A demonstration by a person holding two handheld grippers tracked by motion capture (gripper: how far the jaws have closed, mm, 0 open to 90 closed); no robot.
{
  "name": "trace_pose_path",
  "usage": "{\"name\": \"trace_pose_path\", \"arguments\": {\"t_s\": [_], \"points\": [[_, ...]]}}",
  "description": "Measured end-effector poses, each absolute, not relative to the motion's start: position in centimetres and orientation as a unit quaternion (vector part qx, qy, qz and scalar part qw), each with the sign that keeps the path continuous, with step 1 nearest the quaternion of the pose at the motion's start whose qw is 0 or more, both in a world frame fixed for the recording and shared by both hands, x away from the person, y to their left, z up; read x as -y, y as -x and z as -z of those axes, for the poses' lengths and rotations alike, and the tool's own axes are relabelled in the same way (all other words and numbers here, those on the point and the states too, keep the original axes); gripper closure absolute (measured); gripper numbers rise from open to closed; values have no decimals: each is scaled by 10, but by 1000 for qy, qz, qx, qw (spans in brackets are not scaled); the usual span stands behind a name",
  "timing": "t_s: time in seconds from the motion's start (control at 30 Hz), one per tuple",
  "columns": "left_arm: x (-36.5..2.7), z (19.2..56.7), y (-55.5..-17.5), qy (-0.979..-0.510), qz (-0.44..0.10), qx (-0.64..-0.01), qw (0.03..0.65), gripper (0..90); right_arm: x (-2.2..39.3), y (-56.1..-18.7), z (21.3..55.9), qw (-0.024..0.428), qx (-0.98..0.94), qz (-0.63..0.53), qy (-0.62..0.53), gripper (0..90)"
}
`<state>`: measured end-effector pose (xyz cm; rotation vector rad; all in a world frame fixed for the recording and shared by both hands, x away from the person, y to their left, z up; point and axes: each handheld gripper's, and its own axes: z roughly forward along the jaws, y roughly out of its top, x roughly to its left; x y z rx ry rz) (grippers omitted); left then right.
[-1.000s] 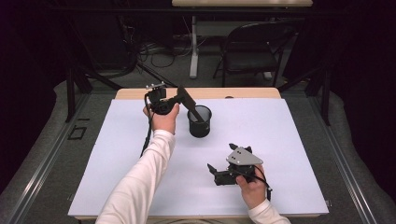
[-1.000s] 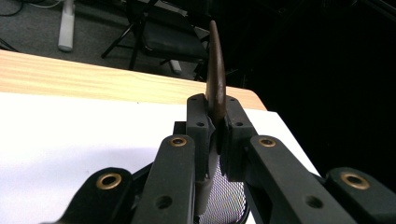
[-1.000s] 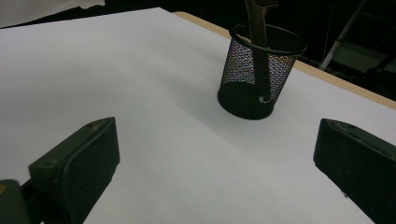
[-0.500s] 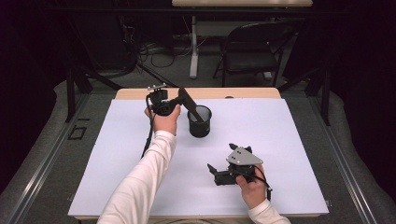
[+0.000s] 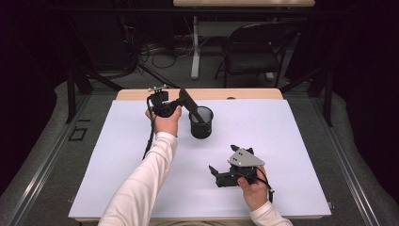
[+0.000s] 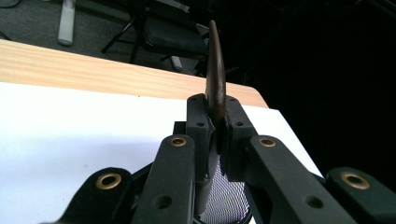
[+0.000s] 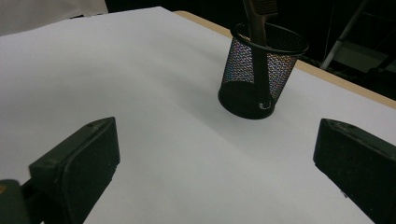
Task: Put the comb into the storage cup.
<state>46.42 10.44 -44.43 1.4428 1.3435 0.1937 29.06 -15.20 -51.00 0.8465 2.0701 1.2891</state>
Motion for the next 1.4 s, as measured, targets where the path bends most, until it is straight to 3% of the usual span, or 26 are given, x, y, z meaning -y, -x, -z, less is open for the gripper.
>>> {"name": "trace_pose_path", "arguments": {"t_s": [1.4], "points": [[-122,455,-468,-589,-77,-598,539,820,152,-291,511,275,-773,-477,-314,8]]}}
